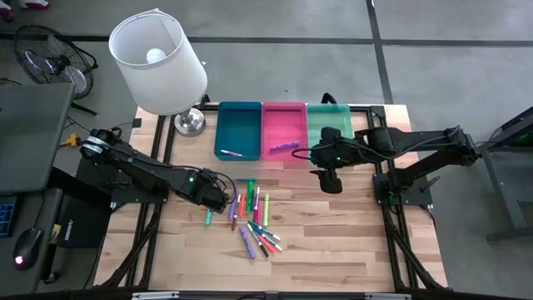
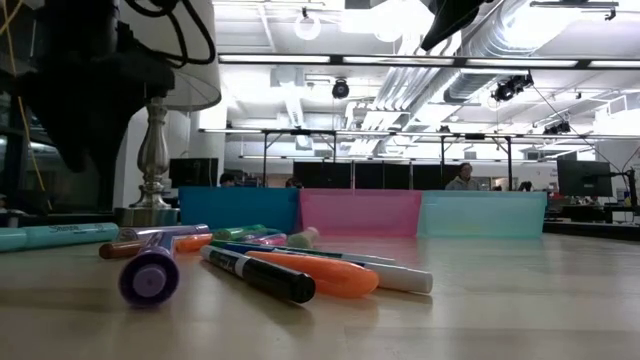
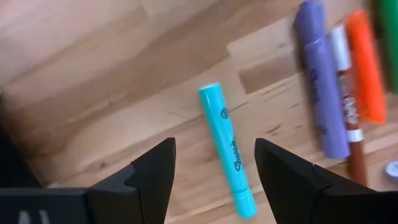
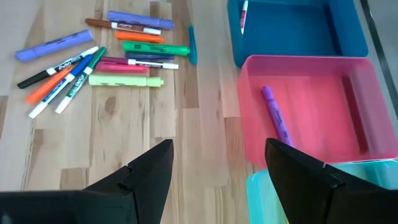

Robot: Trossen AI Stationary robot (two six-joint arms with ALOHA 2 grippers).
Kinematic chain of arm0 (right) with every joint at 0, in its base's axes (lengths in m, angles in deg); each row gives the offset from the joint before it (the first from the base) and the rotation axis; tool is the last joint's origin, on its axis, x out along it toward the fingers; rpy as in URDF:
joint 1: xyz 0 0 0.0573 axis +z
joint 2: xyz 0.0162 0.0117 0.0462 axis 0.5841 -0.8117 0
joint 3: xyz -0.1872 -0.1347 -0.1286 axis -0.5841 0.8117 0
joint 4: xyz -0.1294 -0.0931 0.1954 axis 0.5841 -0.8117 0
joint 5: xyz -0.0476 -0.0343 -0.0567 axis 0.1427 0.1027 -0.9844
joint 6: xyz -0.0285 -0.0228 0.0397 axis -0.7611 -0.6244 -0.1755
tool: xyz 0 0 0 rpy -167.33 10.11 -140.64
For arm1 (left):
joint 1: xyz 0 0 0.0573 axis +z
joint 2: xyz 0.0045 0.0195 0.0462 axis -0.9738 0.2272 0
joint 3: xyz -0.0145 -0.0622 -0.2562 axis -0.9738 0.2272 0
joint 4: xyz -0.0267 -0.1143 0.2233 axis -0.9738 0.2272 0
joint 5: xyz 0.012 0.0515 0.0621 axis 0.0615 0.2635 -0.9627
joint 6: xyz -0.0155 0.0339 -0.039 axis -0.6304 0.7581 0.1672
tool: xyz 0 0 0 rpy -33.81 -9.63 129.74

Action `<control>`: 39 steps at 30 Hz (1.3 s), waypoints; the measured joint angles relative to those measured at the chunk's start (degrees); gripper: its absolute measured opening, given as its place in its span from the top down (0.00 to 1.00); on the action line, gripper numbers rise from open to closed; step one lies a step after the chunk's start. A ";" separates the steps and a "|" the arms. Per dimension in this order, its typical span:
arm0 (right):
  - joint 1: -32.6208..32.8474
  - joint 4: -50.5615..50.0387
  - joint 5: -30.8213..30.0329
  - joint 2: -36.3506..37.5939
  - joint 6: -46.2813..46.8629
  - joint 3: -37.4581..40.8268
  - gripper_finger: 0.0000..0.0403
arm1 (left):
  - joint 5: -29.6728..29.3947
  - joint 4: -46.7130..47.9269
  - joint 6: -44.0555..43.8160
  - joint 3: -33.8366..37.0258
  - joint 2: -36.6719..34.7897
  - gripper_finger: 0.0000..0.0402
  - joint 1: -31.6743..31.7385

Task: Pick & Place Markers
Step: Put the light blue highlighter into the pink bin

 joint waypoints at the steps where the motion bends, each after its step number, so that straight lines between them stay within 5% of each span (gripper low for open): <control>1: 0.00 0.00 0.01 0.00 -0.01 0.00 0.40 | 0.83 -0.13 -0.37 0.00 0.70 0.46 0.00; 17: -0.01 -0.24 0.89 0.00 -0.40 0.00 0.40 | 5.91 -5.29 -2.19 0.06 8.23 0.46 -0.72; 29: 0.75 -0.79 2.06 0.00 -0.23 0.02 0.40 | 10.07 -20.90 -9.57 11.01 7.76 0.47 -4.01; 34: 1.47 -0.79 1.91 0.00 -0.22 0.04 0.40 | 11.16 -21.43 -9.35 11.32 7.89 0.57 -4.05; 39: 2.43 -1.14 1.68 0.00 -0.01 0.04 0.40 | 12.11 -21.54 -7.63 11.30 8.05 0.78 -4.38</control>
